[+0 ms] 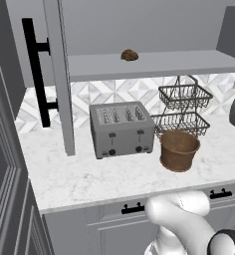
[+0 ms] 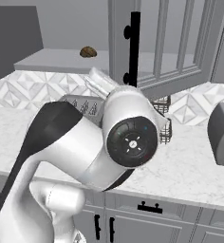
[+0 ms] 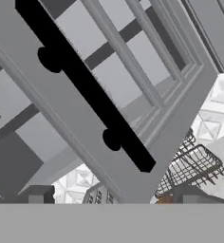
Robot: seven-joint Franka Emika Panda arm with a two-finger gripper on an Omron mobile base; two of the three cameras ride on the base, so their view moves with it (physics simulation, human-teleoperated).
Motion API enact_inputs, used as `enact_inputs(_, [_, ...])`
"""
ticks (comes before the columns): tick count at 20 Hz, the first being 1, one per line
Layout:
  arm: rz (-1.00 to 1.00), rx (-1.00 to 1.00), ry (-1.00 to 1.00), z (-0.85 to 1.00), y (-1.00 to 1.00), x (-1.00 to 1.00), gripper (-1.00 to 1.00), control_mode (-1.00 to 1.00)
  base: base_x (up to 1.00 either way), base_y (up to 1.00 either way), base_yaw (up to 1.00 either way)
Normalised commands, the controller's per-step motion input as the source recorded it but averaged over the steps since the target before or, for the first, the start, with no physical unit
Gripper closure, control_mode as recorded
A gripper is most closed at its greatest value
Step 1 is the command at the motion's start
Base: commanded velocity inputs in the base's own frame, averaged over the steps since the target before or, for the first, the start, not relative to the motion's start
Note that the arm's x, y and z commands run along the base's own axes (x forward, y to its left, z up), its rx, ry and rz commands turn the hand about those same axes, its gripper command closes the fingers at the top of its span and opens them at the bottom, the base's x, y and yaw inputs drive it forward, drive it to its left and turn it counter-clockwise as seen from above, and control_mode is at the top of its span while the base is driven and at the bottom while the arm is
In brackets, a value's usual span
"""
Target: Open the cabinet, pick up the bread from the cabinet and place it in the basket. Then move the basket to the dining counter.
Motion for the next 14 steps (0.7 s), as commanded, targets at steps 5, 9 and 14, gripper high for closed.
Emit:
enact_inputs(5, [-0.12, 0.0, 0.15, 0.0, 1.0, -0.26, -1.0, -1.0, 0.0, 0.0, 0.0])
enact_inputs(9, [-0.29, 0.02, 0.22, 0.0, 1.0, 0.1, -1.0, -1.0, 0.0, 0.0, 0.0])
enact_inputs(14, [-0.34, 0.09, 0.16, 0.0, 1.0, 0.47, -1.0, -1.0, 0.0, 0.0, 0.0])
